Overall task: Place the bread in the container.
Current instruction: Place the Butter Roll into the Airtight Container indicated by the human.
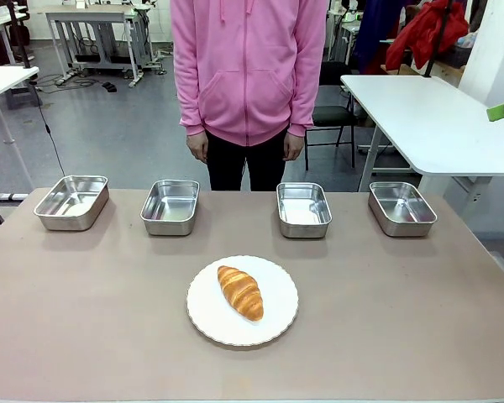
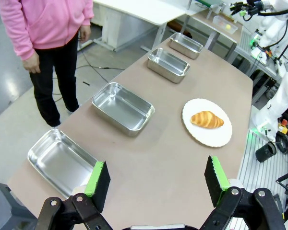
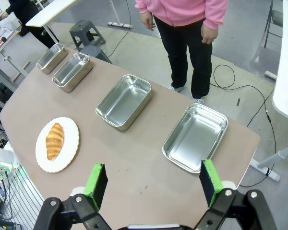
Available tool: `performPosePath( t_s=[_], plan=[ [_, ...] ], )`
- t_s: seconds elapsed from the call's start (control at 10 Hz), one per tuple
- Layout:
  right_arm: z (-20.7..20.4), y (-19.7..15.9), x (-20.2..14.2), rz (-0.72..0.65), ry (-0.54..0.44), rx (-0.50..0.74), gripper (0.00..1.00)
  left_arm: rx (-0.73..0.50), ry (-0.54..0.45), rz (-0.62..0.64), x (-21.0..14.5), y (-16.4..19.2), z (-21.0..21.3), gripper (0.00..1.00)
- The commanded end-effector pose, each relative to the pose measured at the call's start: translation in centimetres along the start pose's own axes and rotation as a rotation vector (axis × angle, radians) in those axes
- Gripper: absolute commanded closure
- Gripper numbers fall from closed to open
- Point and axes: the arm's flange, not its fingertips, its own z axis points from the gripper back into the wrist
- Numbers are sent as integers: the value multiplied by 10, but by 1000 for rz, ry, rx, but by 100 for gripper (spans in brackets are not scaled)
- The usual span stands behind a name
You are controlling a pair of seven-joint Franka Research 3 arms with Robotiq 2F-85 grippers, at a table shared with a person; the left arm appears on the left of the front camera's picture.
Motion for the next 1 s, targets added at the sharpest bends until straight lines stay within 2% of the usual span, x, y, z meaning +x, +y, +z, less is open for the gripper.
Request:
performPosePath(
  t_s=[0.0,0.9],
  plan=[
    [0,0,2,6,-21,14,0,-1,-1,-7,0,0,0,0],
    [0,0,2,6,-21,14,0,-1,-1,-7,0,0,0,0]
  ],
)
